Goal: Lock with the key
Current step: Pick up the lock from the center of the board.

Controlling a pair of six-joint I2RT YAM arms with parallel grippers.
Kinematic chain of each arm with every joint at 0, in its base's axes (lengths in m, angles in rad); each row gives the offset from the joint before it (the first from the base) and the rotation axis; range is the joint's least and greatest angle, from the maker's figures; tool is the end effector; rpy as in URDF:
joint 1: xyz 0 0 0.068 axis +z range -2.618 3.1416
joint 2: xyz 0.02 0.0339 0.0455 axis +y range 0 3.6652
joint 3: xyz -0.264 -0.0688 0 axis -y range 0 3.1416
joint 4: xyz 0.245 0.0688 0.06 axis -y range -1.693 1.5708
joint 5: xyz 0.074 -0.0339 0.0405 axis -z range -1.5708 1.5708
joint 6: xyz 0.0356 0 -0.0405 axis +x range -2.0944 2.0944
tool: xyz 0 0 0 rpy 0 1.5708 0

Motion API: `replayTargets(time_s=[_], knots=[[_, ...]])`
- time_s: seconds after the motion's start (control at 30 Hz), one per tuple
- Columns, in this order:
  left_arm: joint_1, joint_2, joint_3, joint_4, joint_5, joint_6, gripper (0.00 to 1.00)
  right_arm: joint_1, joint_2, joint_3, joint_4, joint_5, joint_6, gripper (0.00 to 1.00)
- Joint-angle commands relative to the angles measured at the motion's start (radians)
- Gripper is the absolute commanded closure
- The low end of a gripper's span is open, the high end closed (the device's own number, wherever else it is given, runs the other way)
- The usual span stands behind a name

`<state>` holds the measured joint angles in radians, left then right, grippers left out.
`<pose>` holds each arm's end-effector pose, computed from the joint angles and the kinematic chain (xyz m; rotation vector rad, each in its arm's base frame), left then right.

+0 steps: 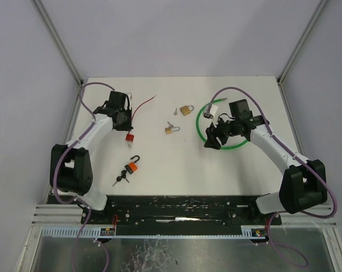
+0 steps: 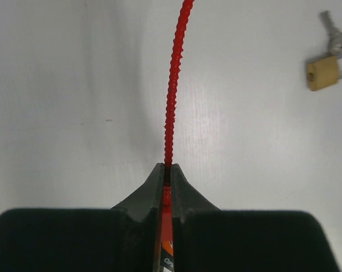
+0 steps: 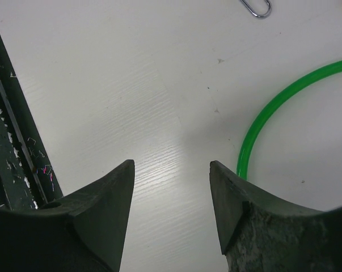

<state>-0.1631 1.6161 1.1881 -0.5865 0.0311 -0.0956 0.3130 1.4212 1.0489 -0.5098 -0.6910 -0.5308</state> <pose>0.3330 -0.0559 0.2371 0.0989 2.5887 -0.1354 0.2738 0.1125 0.2630 -1.2094 1.9713 0.7313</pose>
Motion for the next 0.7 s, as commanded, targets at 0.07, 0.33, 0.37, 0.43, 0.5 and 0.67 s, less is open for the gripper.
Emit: replayTargets(time_s=[0.07,0.33,0.37,0.43,0.5,0.67], knots=[[-0.087,-0.205,-0.083,0.123,0.079,-0.102,1.00,0.001,-0.099,-0.011,-0.014,-0.156,-0.081,0.38],[-0.266,-0.449,-0.276,0.402,0.134,-0.239,1.00,0.001,-0.311,-0.032,-0.158,-0.378,-0.482,0.26],[-0.296,-0.451,-0.288,0.444,0.133,-0.244,1.00,0.001,-0.341,-0.037,-0.190,-0.396,-0.585,0.21],[-0.360,-0.446,-0.307,0.519,0.110,-0.234,1.00,0.000,-0.402,-0.050,-0.212,-0.409,-0.721,0.09],[-0.425,-0.441,-0.322,0.594,0.060,-0.204,1.00,0.001,-0.449,-0.048,-0.196,-0.388,-0.753,0.03],[-0.570,-0.423,-0.392,0.849,-0.100,-0.029,1.00,-0.013,-0.480,0.041,-0.246,-0.300,-0.733,0.02]])
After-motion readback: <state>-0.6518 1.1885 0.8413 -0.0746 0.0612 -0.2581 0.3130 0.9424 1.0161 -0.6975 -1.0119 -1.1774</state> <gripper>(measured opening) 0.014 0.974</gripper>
